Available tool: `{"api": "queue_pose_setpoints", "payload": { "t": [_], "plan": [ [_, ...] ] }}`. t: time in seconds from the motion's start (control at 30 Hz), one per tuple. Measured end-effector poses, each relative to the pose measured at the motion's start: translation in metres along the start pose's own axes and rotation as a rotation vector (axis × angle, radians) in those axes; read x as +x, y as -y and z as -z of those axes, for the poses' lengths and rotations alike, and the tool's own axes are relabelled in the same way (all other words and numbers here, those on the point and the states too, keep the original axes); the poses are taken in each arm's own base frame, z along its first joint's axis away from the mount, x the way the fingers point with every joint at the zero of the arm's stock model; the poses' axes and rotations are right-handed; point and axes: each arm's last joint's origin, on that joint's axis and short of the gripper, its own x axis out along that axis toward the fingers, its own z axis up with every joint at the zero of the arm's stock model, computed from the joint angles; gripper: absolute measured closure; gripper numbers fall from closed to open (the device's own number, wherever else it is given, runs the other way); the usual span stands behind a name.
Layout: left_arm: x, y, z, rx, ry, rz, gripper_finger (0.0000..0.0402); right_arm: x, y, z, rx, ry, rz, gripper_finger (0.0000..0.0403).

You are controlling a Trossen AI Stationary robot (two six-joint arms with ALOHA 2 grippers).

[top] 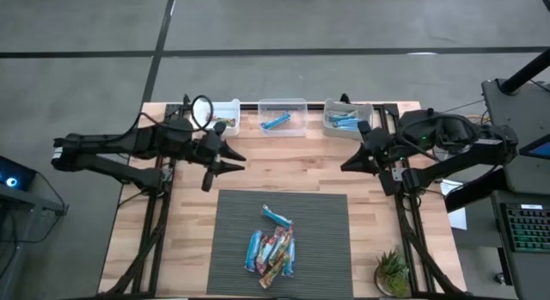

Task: Pick and place Granola Bars by type
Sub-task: Put the red granola bar into the white bin

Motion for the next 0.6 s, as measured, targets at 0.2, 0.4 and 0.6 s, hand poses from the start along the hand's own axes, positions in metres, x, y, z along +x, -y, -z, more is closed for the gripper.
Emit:
{"api": "queue_pose_setpoints", "payload": {
  "t": [0.2, 0.4, 0.6],
  "plan": [
    [0.01, -0.002, -0.017, 0.01, -0.168, -0.035, 0.0307, -0.004, 0.001, 0.002, -0.002, -0.005, 0.023, 0.0394],
    [0.018, -0.002, -0.037, 0.0, -0.208, -0.008, 0.0307, -0.005, 0.0, 0.001, -0.002, -0.001, 0.023, 0.0394],
    [0.026, -0.002, -0.04, -0.009, -0.299, 0.006, 0.0307, -0.005, 0.001, 0.002, -0.002, -0.005, 0.024, 0.0394]
  ]
}}
